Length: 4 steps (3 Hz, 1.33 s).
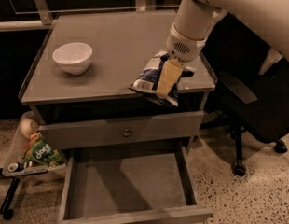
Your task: Place blue chip bag into middle drawer
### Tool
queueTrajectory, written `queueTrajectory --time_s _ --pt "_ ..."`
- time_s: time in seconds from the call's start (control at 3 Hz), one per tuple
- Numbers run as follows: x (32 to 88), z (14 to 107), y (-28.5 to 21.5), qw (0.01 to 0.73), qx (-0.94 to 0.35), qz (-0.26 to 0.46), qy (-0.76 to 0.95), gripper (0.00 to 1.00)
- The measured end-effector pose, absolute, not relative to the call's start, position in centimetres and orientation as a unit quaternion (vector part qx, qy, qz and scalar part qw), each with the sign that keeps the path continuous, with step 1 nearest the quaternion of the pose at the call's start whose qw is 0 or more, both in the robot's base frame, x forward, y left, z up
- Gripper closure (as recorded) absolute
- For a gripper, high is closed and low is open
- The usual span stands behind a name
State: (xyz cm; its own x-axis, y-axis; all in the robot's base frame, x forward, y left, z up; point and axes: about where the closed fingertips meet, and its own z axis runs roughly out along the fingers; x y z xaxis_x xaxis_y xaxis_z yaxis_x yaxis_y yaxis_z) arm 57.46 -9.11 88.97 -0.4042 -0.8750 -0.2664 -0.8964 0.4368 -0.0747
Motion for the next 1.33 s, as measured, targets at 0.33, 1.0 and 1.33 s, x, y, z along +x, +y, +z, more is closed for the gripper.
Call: queueTrajectory --time_s 0.33,1.0,1.33 --pt "55.7 87.8 -9.1 0.128 -0.52 0.055 0.842 1.0" --pt "48.3 77.2 -7.4 0.09 -0.442 0.16 0.878 1.0" --pt "47.0 75.5 -7.6 0.075 -0.44 0.161 0.88 1.0"
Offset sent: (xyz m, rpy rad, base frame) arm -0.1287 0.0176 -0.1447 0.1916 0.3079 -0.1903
